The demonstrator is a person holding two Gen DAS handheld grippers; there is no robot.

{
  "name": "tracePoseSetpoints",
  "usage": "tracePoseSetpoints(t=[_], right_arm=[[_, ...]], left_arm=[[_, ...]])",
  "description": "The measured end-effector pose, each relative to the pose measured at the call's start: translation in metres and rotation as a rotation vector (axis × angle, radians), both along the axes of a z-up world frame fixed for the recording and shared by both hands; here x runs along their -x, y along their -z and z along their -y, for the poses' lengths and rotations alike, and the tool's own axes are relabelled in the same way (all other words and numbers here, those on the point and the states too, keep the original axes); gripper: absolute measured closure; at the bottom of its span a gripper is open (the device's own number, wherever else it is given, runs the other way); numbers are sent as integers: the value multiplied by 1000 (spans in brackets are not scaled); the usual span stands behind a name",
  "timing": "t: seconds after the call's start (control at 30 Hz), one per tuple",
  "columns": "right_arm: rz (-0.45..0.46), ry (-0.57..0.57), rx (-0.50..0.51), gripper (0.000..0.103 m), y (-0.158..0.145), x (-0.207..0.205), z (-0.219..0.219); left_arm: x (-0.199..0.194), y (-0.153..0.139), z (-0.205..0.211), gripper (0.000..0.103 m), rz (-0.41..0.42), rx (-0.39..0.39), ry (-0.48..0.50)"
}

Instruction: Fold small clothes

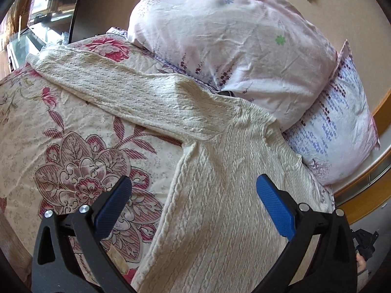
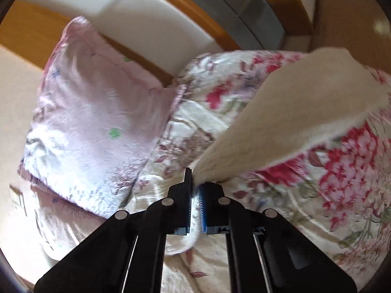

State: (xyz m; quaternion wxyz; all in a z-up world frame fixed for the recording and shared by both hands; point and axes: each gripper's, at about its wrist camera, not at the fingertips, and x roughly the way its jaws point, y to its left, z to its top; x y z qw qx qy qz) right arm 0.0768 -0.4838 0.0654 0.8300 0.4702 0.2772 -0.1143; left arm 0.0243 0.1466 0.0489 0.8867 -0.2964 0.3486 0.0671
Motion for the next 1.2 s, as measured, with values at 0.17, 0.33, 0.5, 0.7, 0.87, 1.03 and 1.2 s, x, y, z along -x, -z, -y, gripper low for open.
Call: tracePoseSetpoints(t=[0.17, 0.33, 0.5, 0.7, 0.87, 1.03, 1.2], right_arm=[[171, -300, 128, 97, -58, -41, -87], [175, -611, 149, 97, -52, -70, -205], [-5, -812, 223, 97, 12, -80, -297], [-87, -838, 211, 97, 37, -74, -309], [-147, -861, 166, 93, 53, -80, -308], [-137, -843, 114, 82, 38, -66, -284], [-54, -647, 77, 72, 10, -51, -222]], left_arm=[[1, -4, -16, 2, 20, -6, -31], [3, -3, -26, 2, 25, 7, -54], [11, 0, -34, 2, 13, 5, -69], [21, 2, -45, 2, 6, -5, -100], [18, 3, -47, 2, -8, 1, -103], [13, 2, -44, 2, -7, -7, -87], [10, 1, -39, 2, -6, -6, -68]])
